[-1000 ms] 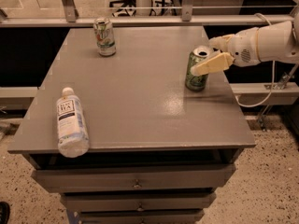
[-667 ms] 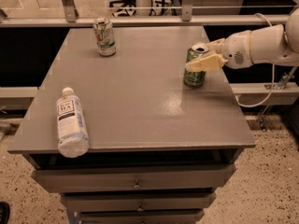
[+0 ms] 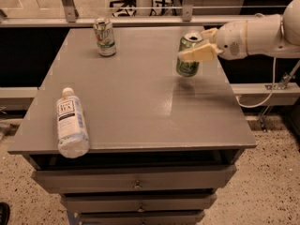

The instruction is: Move green can near 7up can

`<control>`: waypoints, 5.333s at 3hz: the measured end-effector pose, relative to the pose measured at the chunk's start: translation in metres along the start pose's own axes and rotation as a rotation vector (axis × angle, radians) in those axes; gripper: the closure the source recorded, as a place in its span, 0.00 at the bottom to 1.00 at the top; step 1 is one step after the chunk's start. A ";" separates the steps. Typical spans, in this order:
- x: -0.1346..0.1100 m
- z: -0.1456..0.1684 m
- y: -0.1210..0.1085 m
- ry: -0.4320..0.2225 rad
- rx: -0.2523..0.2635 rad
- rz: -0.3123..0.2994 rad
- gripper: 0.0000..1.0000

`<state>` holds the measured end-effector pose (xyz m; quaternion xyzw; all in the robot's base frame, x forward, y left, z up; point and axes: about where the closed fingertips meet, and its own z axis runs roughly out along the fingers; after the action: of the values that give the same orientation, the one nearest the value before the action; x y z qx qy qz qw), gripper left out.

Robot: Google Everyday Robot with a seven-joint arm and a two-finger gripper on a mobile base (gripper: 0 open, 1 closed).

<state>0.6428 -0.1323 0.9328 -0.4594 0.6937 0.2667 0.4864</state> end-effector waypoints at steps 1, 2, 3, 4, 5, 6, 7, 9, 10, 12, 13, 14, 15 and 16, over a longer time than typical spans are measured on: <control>-0.012 -0.002 -0.002 -0.018 0.002 -0.019 1.00; -0.011 -0.001 -0.001 -0.017 0.000 -0.017 1.00; -0.022 0.015 -0.002 -0.047 -0.003 -0.024 1.00; -0.038 0.053 -0.017 -0.078 -0.008 -0.039 1.00; -0.060 0.105 -0.031 -0.092 -0.034 -0.069 1.00; -0.075 0.152 -0.042 -0.085 -0.058 -0.088 1.00; -0.078 0.184 -0.050 -0.071 -0.071 -0.088 1.00; -0.075 0.220 -0.055 -0.047 -0.089 -0.075 0.87; -0.073 0.229 -0.057 -0.036 -0.090 -0.068 0.63; -0.068 0.237 -0.057 -0.030 -0.099 -0.052 0.10; -0.068 0.238 -0.055 -0.034 -0.106 -0.044 0.00; -0.065 0.223 -0.059 -0.042 -0.091 -0.033 0.00; -0.058 0.178 -0.070 -0.062 -0.047 -0.020 0.00; -0.056 0.115 -0.086 -0.106 0.028 -0.012 0.00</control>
Offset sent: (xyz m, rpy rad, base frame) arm 0.0020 0.0021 0.0120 0.0083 -0.0238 0.0068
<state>0.7748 -0.0550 0.9467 -0.4421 0.6677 0.2780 0.5305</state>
